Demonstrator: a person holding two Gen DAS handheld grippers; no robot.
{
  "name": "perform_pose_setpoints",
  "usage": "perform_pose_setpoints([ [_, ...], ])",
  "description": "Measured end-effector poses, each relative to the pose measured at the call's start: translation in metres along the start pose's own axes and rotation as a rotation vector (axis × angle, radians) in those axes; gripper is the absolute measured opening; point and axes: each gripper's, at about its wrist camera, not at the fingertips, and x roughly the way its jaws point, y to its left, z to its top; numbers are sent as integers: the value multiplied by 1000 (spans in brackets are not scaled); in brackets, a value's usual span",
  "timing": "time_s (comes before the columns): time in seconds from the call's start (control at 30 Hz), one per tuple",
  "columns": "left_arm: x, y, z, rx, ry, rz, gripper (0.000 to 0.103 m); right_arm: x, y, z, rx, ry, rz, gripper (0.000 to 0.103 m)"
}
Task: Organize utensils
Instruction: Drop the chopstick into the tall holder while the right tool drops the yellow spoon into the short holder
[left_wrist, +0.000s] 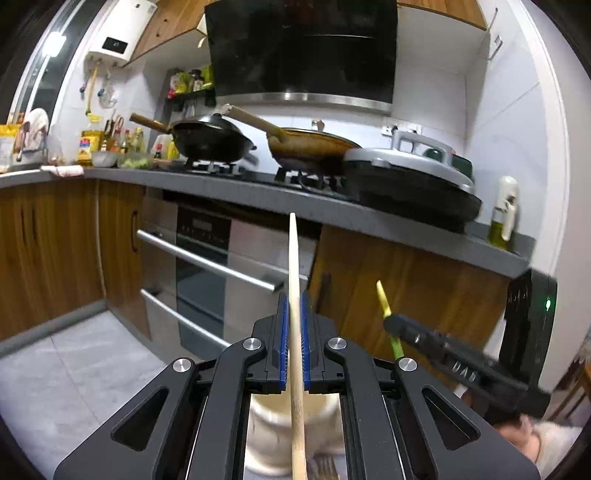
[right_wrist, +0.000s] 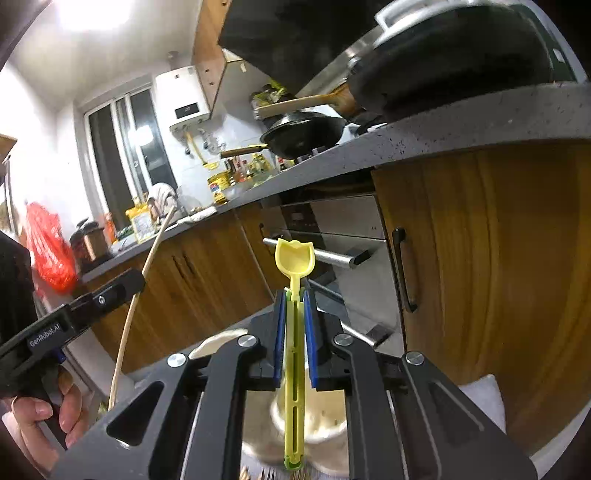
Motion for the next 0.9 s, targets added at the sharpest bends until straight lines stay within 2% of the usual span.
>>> perform_pose_setpoints([
  [0.2,36,-3,7,5,-46,24,6,34,-12,-1,7,-10,-41,10],
  [0.47,65,-7,-11,82,-116,132,6,51,-4,-17,-88,5,-91,10],
  [0.73,40,7,-31,32,-76,103,6,27,-2,-29,-118,71,-120,10],
  [0.9,18,7,-46,25,7,97,6,-1,-4,-41,-88,76,-127,10],
])
